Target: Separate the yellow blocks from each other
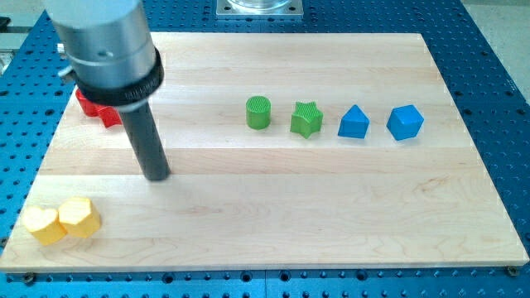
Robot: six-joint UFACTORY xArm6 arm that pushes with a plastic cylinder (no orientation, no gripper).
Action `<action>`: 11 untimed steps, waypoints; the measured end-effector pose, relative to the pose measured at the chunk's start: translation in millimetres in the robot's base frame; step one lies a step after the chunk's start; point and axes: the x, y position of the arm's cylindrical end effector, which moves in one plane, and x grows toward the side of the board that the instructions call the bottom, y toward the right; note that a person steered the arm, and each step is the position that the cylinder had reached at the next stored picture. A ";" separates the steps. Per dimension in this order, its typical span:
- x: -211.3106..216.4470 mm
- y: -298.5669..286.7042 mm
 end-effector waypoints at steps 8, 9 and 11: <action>81.2 -21.8; 71.1 -42.7; 23.7 52.2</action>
